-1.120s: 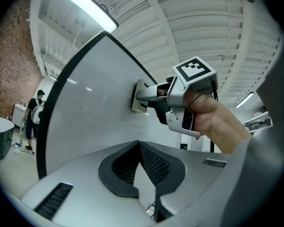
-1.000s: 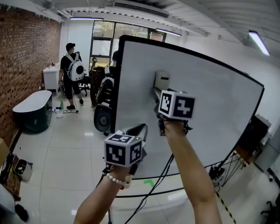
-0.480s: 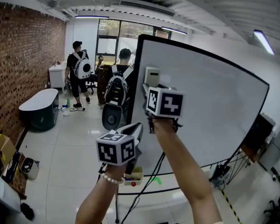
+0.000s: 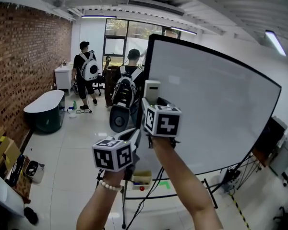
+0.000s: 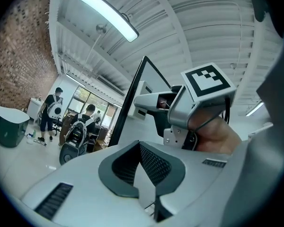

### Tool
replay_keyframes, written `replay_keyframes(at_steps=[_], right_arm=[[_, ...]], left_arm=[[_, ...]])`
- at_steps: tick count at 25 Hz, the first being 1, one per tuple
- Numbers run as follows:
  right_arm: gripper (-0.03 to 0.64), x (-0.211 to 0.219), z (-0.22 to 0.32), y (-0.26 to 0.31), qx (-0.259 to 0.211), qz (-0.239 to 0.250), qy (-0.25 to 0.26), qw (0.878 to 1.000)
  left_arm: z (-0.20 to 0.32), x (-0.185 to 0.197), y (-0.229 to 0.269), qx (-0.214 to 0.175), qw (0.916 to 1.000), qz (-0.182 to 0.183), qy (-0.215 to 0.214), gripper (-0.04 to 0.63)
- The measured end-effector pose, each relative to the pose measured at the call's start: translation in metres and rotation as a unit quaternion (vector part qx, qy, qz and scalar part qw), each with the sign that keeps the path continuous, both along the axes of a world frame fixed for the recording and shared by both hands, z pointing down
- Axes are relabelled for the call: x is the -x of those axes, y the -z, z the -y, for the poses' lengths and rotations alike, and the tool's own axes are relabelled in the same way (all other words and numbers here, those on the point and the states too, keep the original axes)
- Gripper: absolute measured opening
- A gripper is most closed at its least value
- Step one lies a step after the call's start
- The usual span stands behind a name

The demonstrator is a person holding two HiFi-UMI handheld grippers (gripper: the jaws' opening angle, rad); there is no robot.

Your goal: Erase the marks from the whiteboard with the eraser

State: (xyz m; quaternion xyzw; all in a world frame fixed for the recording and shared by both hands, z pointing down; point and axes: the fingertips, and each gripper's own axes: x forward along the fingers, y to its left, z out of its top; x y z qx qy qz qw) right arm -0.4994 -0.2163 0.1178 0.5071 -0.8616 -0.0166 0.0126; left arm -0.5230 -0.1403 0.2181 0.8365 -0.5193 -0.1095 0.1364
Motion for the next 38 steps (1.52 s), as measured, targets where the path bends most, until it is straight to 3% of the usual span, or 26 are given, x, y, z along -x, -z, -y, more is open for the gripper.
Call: replay_keyframes(at_steps=[11, 26, 38], right_arm=[[0.249, -0.017, 0.007, -0.038, 0.022, -0.005, 0.014, 1.0], [0.249, -0.112, 0.035, -0.037, 0.021, 0.0, 0.007, 1.0], [0.249, -0.236, 0.071, -0.042, 0.023, 0.007, 0.023, 0.999]], left_arm=[[0.005, -0.023, -0.022, 0.021, 0.9996, 0.003, -0.021, -0.012], [0.026, -0.099, -0.025, 0.026, 0.9985, 0.021, -0.044, -0.012], [0.067, -0.225, -0.025, 0.025, 0.9981, 0.035, -0.044, -0.012]])
